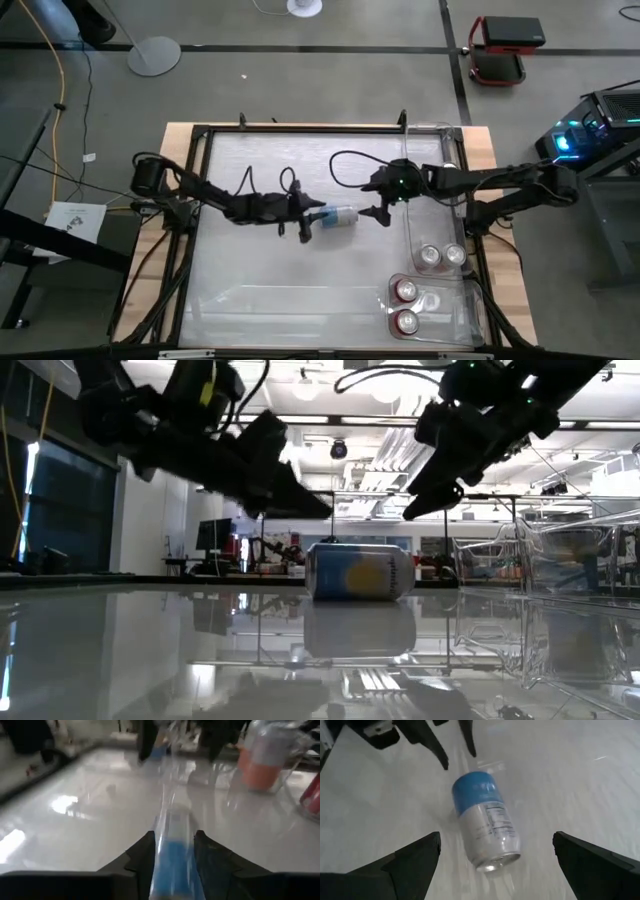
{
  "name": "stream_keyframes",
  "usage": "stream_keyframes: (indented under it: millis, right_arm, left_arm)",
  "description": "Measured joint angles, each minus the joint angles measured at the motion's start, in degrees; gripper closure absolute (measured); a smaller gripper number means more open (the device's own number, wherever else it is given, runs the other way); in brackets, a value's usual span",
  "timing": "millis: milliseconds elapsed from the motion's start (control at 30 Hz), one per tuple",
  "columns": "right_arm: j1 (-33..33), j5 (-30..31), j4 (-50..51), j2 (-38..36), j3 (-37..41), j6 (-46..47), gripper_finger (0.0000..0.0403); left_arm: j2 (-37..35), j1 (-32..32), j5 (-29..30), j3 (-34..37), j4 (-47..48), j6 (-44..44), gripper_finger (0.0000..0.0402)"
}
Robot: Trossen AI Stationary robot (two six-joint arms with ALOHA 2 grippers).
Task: Sort soda cans
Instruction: Put the blue-white soda can into the top transparent bin
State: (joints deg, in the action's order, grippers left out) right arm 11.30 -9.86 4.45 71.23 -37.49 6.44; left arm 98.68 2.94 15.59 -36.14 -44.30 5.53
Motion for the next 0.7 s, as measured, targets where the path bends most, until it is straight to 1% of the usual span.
stream_keyframes:
  millis: [67, 100, 200, 267, 367, 400, 467, 567, 633, 700]
  right_arm:
    - [-0.1, -0.1, 0.1, 0.1, -0.5, -0.4, 0.0028]
    - [-0.1, -0.2, 0.0, 0.1, -0.9, -0.5, 0.0028]
    - [-0.1, 0.0, 2.7, -1.3, -1.8, -0.5, 0.0028]
    - [0.0, 0.7, 5.3, -2.5, -2.7, -0.5, 0.0028]
    - [-0.1, 2.0, 10.2, -4.6, -3.3, -0.5, 0.0028]
    - [-0.1, 2.6, 11.4, -5.3, -3.3, -0.5, 0.0028]
    - [-0.1, 3.9, 13.8, -6.7, -3.3, -0.2, 0.0028]
    - [-0.2, 4.8, 15.9, -7.8, -3.3, 0.6, 0.0028]
    - [-1.0, 5.0, 16.1, -8.0, -3.3, 0.6, 0.0028]
    - [-1.9, 5.5, 17.0, -8.2, -3.3, 0.4, 0.0028]
  left_arm:
    - [-0.3, 0.5, -0.6, -2.4, 2.5, -3.8, 0.0283]
    - [-0.4, 0.6, -1.8, -4.0, 5.8, -4.9, 0.0279]
    - [-0.3, -0.6, -7.3, -13.0, 22.9, -6.8, 0.0247]
    - [0.0, -1.7, -9.4, -20.3, 36.4, -8.1, 0.0216]
    - [2.1, -3.1, -10.7, -29.7, 52.0, -9.5, 0.0167]
    - [3.1, -3.4, -11.3, -32.3, 55.0, -10.2, 0.015]
    - [4.8, -3.9, -13.7, -36.5, 57.9, -11.5, 0.0117]
    - [8.9, -4.9, -18.3, -41.5, 63.0, -11.9, 0.0073]
    - [12.3, -5.5, -19.1, -44.8, 68.9, -12.1, 0.0049]
    - [15.8, -6.1, -18.2, -48.8, 74.2, -10.9, 0.0032]
